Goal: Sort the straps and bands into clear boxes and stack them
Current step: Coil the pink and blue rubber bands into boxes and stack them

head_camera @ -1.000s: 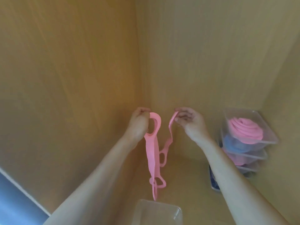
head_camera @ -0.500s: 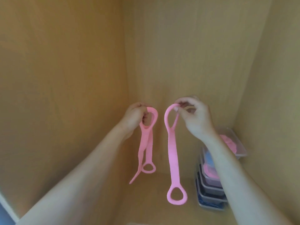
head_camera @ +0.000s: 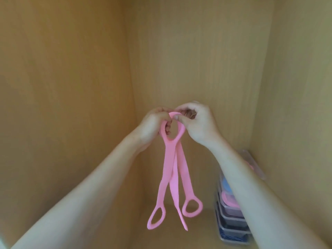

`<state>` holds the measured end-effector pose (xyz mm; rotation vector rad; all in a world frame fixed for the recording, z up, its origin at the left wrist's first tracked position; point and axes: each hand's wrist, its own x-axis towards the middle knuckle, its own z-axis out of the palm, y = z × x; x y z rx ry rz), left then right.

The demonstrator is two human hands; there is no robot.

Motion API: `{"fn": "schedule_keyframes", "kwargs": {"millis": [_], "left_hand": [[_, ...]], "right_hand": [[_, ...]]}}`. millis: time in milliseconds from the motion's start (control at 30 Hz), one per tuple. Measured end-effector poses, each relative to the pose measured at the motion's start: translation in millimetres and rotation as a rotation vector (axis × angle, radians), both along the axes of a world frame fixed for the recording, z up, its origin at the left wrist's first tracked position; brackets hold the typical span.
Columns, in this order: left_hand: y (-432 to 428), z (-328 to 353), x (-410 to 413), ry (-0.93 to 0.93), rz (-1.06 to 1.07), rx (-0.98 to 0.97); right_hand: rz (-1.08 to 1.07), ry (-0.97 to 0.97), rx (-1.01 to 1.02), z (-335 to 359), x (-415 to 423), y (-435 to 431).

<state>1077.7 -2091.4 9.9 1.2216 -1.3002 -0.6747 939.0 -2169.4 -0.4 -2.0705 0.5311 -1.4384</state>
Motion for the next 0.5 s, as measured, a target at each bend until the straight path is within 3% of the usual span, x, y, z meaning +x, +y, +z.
{"fn": "schedule_keyframes", "kwargs": {"millis": [267,500], "left_hand": [[1,4,-5,0.063,0.117,-0.022],[4,-8,8,0.137,0.030,-0.102]], "right_hand": [[-0.002,0.229,-0.011,3,2,-10],[0.100,0.249,0.083,11,7,-12]]}}
